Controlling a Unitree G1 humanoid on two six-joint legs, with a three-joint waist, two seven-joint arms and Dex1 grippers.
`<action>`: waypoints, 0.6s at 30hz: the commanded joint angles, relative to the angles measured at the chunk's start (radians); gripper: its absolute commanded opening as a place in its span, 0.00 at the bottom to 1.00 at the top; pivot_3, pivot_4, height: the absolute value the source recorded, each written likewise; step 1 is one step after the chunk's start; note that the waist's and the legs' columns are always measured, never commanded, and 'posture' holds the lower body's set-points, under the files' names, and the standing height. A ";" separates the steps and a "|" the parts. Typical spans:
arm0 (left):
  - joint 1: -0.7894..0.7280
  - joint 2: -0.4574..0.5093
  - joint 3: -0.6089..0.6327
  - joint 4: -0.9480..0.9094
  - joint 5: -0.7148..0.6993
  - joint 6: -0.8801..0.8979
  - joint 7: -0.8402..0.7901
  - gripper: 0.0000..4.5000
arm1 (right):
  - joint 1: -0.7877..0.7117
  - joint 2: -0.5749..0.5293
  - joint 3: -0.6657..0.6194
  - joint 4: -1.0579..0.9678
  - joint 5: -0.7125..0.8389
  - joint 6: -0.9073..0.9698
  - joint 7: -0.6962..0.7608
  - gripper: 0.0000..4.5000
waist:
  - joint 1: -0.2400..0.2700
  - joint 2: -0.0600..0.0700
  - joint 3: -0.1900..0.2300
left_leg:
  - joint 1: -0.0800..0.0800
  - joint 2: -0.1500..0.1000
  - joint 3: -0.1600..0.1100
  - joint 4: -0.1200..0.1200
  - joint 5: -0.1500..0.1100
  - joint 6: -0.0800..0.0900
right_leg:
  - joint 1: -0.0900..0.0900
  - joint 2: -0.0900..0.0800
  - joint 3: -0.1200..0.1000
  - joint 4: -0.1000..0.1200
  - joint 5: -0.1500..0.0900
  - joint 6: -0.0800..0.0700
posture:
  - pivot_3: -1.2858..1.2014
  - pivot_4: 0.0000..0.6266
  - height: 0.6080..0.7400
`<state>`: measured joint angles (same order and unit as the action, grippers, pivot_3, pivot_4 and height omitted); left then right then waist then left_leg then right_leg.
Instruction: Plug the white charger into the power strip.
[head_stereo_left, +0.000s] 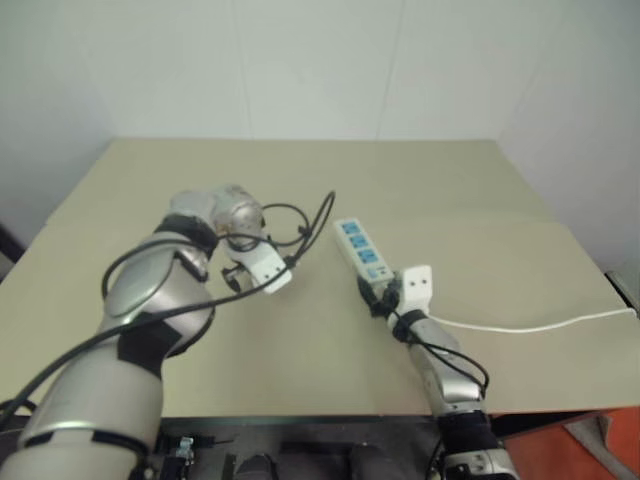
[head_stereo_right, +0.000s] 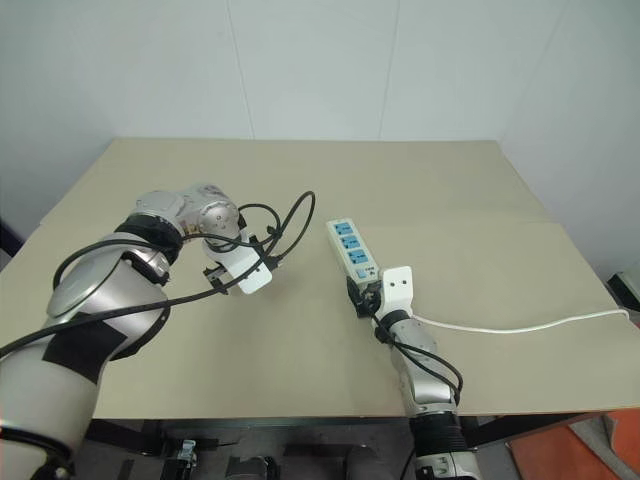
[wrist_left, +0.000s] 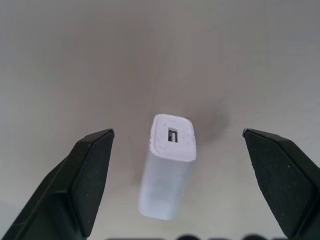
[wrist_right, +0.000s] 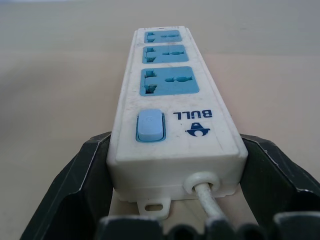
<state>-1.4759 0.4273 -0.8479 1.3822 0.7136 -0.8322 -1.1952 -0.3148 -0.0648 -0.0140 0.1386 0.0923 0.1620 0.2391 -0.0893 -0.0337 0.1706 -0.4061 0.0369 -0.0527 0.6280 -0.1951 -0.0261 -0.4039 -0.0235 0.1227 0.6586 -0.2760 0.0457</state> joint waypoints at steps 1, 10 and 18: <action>-0.007 -0.005 -0.003 -0.001 0.045 -0.002 0.055 1.00 | 0.032 0.003 0.003 0.002 0.009 0.039 -0.007 0.76 | 0.003 0.000 0.000 | 0.000 0.000 0.000 0.000 0.000 0.000 | 0.000 0.000 0.000 0.000 0.000 0.000 | 0.52 0.24 1.00; -0.002 -0.018 0.008 0.007 0.089 -0.009 0.062 0.91 | 0.048 0.001 0.003 -0.019 0.008 0.049 -0.020 0.76 | 0.016 0.000 0.000 | 0.000 0.000 0.000 0.000 0.000 0.000 | 0.000 0.000 0.000 0.001 0.000 0.000 | 0.52 0.24 1.00; -0.004 -0.018 -0.018 0.010 0.163 -0.016 0.139 0.37 | 0.047 0.001 0.002 -0.026 0.013 0.055 -0.026 0.76 | 0.019 0.000 0.000 | 0.001 -0.001 0.000 0.001 0.000 0.000 | 0.000 0.000 0.000 0.002 0.000 0.000 | 0.52 0.24 1.00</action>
<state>-1.4700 0.4044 -0.8694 1.3887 0.8667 -0.8461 -1.0709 -0.2917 -0.0666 -0.0147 0.1039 0.0927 0.1808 0.2133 -0.0704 -0.0339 0.1704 -0.4054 0.0363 -0.0526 0.6288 -0.1950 -0.0262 -0.4038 -0.0239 0.1227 0.6608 -0.2760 0.0457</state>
